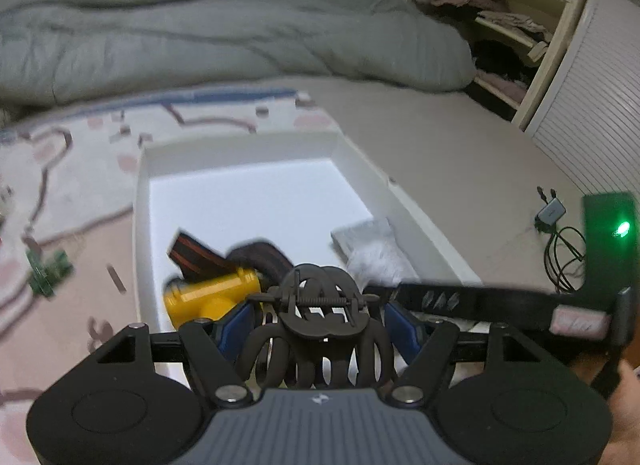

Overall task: Organize objects
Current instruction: 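Lower lace bundle into tray with right tool while left tool lowers black hair claw beside it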

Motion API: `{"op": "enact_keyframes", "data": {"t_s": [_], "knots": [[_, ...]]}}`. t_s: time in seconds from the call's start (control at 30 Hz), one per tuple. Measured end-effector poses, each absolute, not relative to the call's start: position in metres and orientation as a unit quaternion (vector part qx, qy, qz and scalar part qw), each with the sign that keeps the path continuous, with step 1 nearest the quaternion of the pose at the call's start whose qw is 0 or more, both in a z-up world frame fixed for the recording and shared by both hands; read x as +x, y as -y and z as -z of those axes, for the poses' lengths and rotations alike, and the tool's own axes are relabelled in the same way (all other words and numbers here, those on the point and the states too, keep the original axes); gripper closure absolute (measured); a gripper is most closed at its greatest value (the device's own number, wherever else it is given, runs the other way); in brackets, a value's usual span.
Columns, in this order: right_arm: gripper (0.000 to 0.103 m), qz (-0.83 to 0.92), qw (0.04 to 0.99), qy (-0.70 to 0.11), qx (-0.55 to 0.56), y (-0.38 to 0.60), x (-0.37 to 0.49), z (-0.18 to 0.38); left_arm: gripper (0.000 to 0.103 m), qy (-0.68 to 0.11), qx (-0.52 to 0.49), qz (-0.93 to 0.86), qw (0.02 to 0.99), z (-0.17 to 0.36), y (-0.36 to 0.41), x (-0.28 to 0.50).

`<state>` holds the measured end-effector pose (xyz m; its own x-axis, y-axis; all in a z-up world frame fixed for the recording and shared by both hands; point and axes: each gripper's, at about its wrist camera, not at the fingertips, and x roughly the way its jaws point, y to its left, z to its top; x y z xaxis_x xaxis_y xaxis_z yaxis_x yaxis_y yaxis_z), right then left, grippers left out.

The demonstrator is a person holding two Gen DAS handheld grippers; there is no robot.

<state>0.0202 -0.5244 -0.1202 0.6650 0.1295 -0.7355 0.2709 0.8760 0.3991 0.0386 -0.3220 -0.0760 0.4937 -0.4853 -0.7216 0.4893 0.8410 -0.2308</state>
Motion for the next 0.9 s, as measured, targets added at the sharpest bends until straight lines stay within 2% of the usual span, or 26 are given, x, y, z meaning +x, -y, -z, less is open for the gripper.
{"op": "enact_keyframes", "data": {"t_s": [0.4, 0.57, 0.73, 0.87, 0.9], "knots": [[0.060, 0.035, 0.877, -0.400, 0.262, 0.534, 0.016, 0.119, 0.031, -0.452, -0.050, 0.293, 0.841, 0.112, 0.330, 0.058], [0.060, 0.032, 0.878, -0.399, 0.261, 0.534, 0.016, 0.118, 0.031, -0.436, -0.011, 0.261, 0.861, 0.115, 0.330, 0.062], [0.060, 0.032, 0.879, -0.401, 0.254, 0.532, 0.017, 0.119, 0.030, -0.436, -0.015, 0.244, 0.866, 0.117, 0.320, 0.070], [0.056, 0.032, 0.878, -0.410, 0.245, 0.525, 0.018, 0.116, 0.030, -0.476, -0.031, 0.236, 0.847, 0.120, 0.314, 0.068], [0.049, 0.034, 0.876, -0.413, 0.246, 0.525, 0.017, 0.115, 0.030, -0.483, -0.033, 0.236, 0.842, 0.121, 0.312, 0.066]]}}
